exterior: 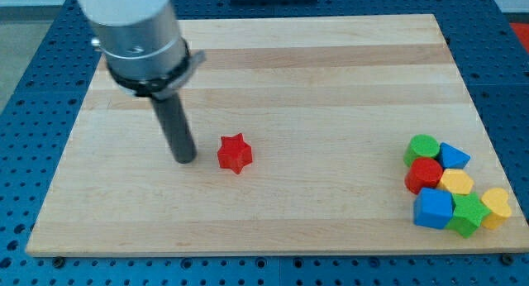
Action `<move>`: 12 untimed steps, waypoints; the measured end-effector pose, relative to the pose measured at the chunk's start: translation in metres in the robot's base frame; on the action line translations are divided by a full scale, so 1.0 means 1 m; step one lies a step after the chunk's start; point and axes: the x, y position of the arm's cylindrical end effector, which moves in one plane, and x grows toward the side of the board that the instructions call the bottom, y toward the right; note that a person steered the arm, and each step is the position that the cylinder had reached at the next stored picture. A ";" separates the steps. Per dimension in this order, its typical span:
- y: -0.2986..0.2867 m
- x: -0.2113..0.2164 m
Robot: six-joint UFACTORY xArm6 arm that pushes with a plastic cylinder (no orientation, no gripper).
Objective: Slide the red star into the red circle
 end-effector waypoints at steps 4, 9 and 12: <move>0.185 -0.008; 0.184 0.035; 0.236 0.035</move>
